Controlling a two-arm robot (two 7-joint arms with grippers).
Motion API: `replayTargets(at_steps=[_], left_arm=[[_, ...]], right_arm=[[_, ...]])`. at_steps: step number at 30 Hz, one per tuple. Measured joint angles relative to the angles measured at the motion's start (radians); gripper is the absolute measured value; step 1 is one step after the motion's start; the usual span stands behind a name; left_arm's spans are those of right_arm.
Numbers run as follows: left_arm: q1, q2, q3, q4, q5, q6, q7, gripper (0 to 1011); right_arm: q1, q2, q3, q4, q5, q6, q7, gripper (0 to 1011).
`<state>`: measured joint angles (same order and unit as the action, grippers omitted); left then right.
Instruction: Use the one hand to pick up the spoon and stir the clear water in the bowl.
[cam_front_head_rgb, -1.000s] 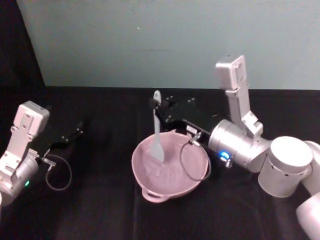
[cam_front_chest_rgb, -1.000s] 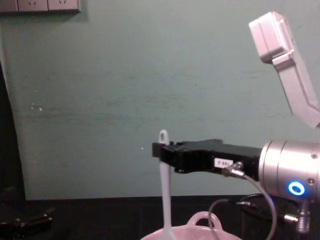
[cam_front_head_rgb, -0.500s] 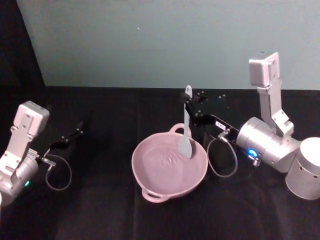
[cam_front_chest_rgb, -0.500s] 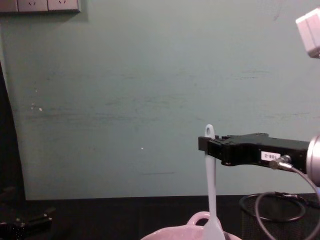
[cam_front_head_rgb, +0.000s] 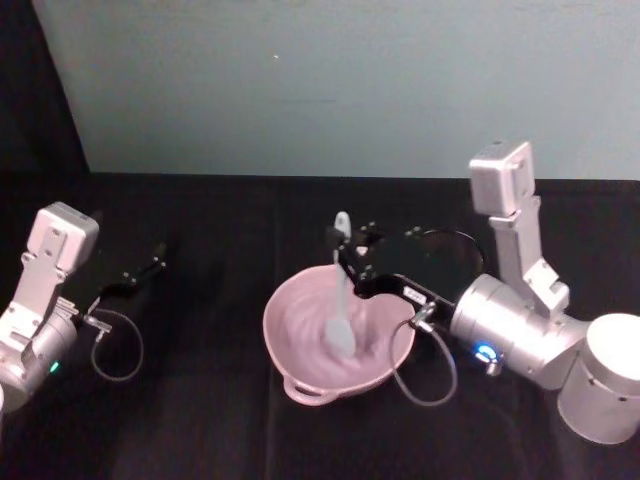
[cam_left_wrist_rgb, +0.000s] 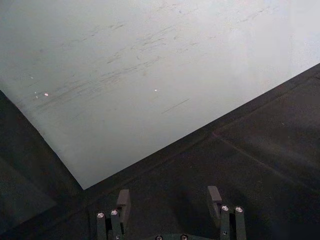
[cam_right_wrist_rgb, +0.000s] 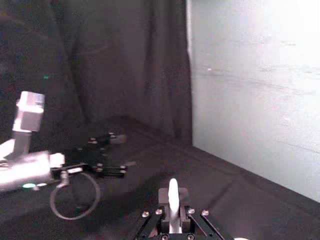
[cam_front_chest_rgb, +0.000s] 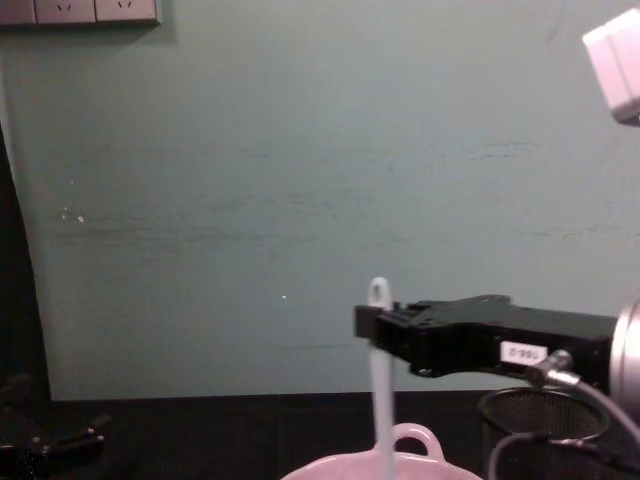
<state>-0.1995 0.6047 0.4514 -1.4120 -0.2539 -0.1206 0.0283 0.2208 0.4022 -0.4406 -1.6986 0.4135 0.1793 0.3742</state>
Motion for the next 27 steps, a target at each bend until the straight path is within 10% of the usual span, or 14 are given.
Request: replayTargets(at_steps=[12,27], left_arm=[[0.000,0.000,0.000,0.000,0.000,0.000,0.000,1005],[0.000,0.000,0.000,0.000,0.000,0.000,0.000,1005]], right_arm=[[0.046,-0.057,-0.067,0.046,-0.006,-0.006,0.026,118],[0.141,-0.100,-0.040,0.206,-0.009,-0.043,0.019,118]])
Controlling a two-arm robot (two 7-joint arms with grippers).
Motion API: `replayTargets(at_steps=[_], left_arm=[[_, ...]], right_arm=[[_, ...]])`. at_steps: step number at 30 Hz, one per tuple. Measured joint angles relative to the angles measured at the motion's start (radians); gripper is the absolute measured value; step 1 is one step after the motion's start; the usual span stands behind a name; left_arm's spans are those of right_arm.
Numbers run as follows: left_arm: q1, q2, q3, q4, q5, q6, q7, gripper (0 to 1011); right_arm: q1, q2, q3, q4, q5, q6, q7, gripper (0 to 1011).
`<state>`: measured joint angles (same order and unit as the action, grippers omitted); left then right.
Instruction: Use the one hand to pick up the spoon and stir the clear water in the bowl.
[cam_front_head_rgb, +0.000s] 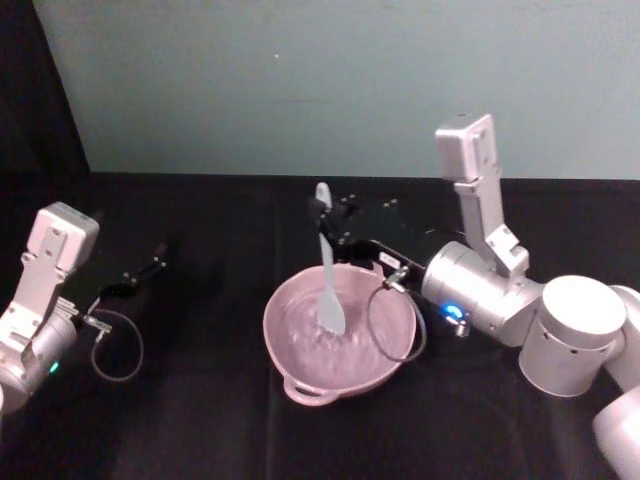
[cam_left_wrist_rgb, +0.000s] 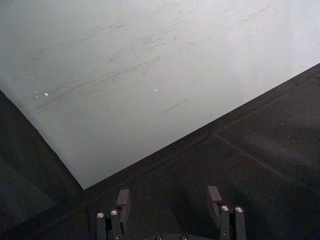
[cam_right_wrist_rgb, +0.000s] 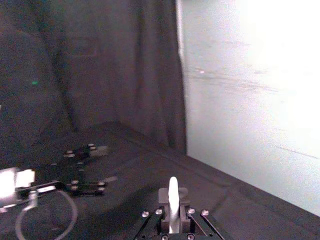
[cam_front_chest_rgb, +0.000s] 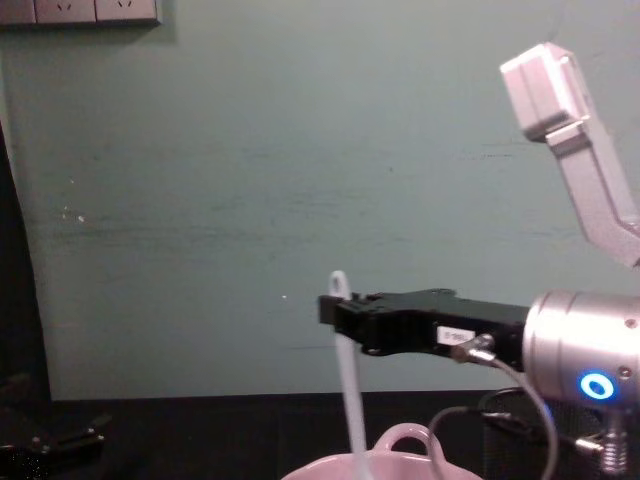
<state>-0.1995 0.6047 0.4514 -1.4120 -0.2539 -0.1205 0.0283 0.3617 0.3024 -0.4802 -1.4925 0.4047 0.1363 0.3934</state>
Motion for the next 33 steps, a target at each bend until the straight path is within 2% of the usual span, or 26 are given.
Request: replayTargets(at_steps=[8,13,18,22,27,33], left_arm=[[0.000,0.000,0.000,0.000,0.000,0.000,0.000,1005],[0.000,0.000,0.000,0.000,0.000,0.000,0.000,1005],[0.000,0.000,0.000,0.000,0.000,0.000,0.000,1005],[0.000,0.000,0.000,0.000,0.000,0.000,0.000,1005],[0.000,0.000,0.000,0.000,0.000,0.000,0.000,1005],[0.000,0.000,0.000,0.000,0.000,0.000,0.000,1005]], right_arm=[[-0.022,0.043,0.051,-0.028,-0.001,0.001,-0.023,118],[-0.045,0.069,0.058,-0.069,-0.013,0.014,-0.029,118],[-0.071,0.094,0.044,-0.125,-0.039,0.034,-0.029,118],[-0.083,0.095,0.022,-0.153,-0.048,0.048,-0.013,118],[-0.087,0.079,-0.007,-0.170,-0.048,0.053,0.010,118],[-0.084,0.049,-0.025,-0.161,-0.010,0.046,0.034,118]])
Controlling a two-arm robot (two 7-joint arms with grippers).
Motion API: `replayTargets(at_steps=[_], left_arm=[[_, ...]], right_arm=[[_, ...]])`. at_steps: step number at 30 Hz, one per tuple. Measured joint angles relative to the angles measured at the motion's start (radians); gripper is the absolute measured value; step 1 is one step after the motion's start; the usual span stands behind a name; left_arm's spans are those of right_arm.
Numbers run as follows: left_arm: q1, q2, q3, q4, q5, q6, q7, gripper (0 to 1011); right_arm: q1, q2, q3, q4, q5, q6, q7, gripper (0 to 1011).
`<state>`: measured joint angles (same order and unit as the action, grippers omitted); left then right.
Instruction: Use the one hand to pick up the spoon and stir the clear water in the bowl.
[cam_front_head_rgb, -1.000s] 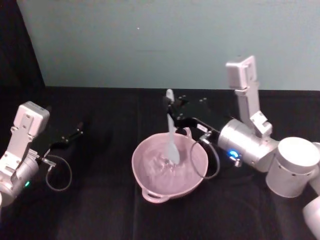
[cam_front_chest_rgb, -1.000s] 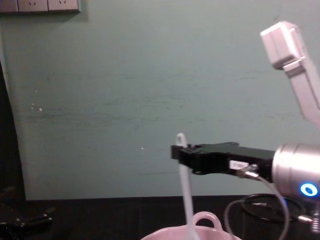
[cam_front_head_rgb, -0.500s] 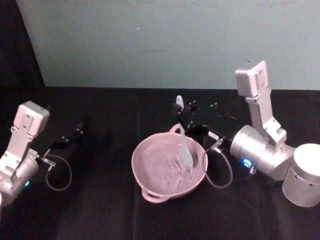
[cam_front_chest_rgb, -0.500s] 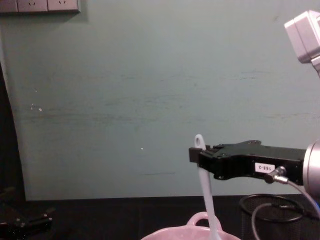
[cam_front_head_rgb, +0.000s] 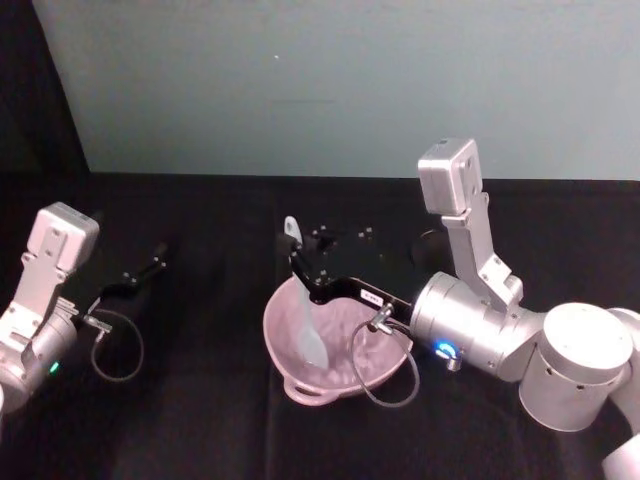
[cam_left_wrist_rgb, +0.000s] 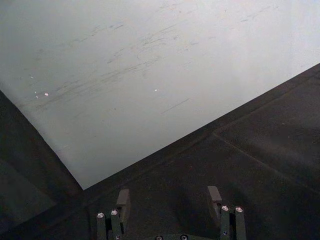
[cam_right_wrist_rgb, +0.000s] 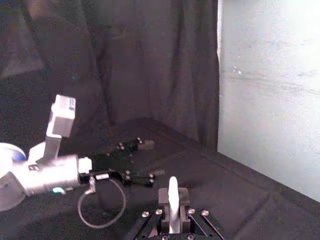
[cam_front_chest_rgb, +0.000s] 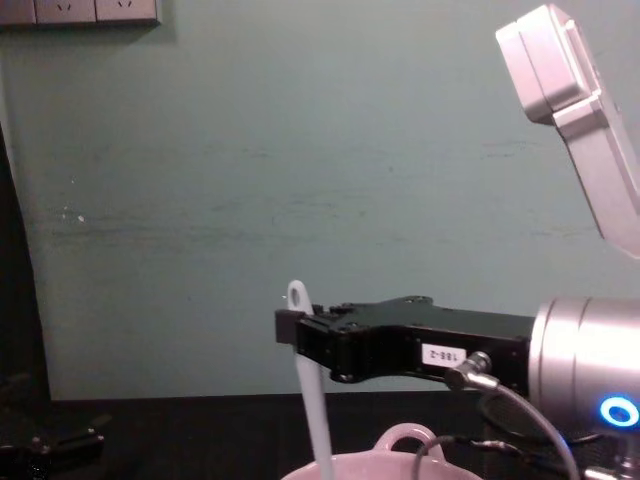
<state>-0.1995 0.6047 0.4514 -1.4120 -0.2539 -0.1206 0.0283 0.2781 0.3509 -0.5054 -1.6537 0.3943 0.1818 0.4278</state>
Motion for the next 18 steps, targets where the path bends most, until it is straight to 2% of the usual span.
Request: replayTargets(at_steps=[8,18], left_arm=[[0.000,0.000,0.000,0.000,0.000,0.000,0.000,1005],[0.000,0.000,0.000,0.000,0.000,0.000,0.000,1005]], right_arm=[[0.007,-0.011,-0.004,0.009,0.033,-0.018,0.002,118],[0.014,0.009,0.021,-0.030,0.060,-0.018,-0.017,118]])
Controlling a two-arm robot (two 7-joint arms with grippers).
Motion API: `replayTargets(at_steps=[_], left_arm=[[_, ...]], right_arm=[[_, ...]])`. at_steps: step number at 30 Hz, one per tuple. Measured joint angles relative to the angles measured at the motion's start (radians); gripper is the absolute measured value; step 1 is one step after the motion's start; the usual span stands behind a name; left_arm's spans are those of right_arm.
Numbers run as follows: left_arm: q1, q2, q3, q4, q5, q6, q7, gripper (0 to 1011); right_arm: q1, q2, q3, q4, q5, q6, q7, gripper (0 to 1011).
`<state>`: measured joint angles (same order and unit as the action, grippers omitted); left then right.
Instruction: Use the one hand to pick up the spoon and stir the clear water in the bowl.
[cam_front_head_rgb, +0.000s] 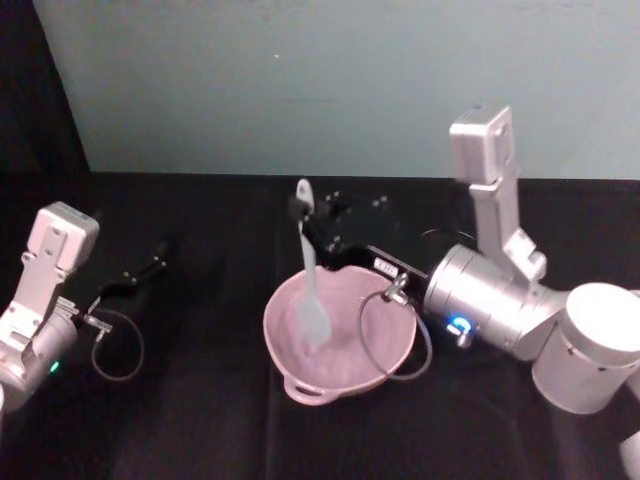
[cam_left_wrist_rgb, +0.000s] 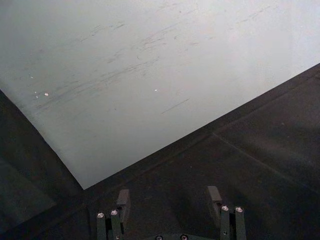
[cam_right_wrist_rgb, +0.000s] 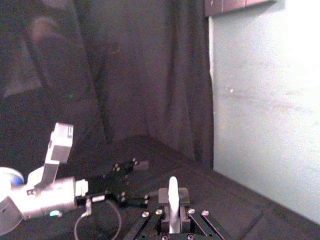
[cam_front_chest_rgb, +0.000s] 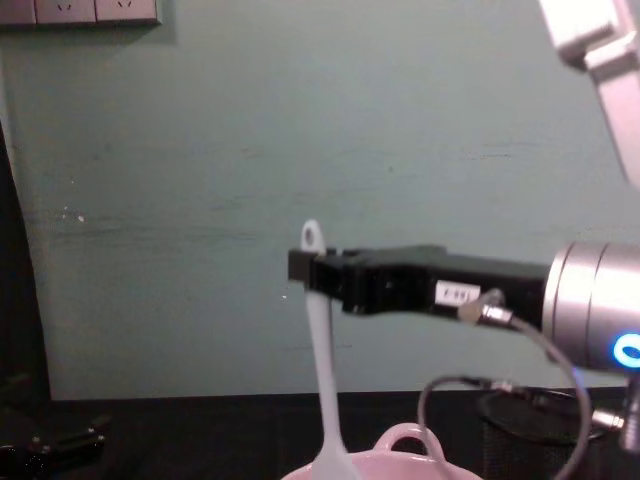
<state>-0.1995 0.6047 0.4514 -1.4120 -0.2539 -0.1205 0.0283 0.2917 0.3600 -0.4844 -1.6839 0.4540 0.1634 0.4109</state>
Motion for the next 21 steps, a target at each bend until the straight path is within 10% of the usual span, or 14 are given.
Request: replayTargets(at_steps=[21], left_arm=[[0.000,0.000,0.000,0.000,0.000,0.000,0.000,1005]], right_arm=[[0.048,0.112,0.123,-0.126,0.033,0.039,-0.057,118]])
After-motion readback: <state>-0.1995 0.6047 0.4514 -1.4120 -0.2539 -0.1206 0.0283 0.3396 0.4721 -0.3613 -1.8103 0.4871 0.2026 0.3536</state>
